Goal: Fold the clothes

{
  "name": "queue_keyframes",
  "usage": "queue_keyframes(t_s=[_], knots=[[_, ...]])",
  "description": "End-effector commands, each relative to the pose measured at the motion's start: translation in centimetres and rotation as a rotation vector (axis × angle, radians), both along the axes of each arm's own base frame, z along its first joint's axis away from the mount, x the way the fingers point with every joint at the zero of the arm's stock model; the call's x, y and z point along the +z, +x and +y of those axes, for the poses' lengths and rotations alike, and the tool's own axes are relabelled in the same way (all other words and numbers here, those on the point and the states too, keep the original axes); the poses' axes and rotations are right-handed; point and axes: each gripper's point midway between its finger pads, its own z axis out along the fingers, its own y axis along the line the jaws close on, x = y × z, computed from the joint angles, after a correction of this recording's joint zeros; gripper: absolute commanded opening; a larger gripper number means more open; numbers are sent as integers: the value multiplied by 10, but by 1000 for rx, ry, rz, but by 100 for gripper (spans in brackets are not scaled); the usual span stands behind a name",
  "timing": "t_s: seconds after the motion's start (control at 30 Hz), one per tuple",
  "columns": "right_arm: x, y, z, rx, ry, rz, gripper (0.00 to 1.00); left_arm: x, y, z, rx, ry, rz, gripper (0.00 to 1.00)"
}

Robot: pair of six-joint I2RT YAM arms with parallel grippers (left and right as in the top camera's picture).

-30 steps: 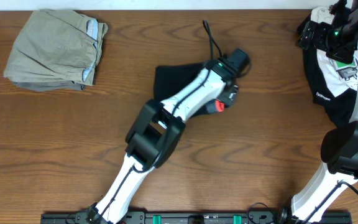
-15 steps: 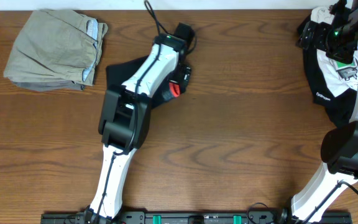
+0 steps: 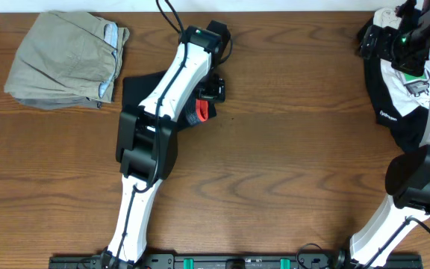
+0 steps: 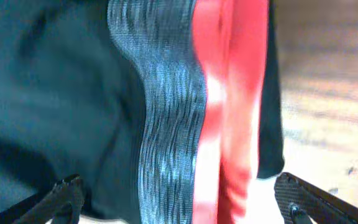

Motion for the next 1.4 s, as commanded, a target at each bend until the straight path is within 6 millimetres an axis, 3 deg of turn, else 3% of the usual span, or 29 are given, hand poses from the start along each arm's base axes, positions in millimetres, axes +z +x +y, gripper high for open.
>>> queue_keyframes(t_s=[0.0,0.17,0.3,0.4,0.53,0.77,1.37], knots=[[-8,1,5,25,-1,17,99,16,1,-5,64,-38,-31,98],[-7,2,5,24,-1,14,99,17,29,-20,211,-107,-167,98],[-8,1,5,25,0,18,99,15,51,-39,238,-169,-264,98],[-8,0,5,25,1,22,99,8,57,-41,239,-161,-285,98],[-8,0,5,25,1,21,99,3,60,-28,255,-92,-306,99],[-8,0,5,24,1,21,99,0,57,-30,234,-83,-297,90],[-8,0,5,25,1,21,99,-27,46,-19,226,-13,-263,90]])
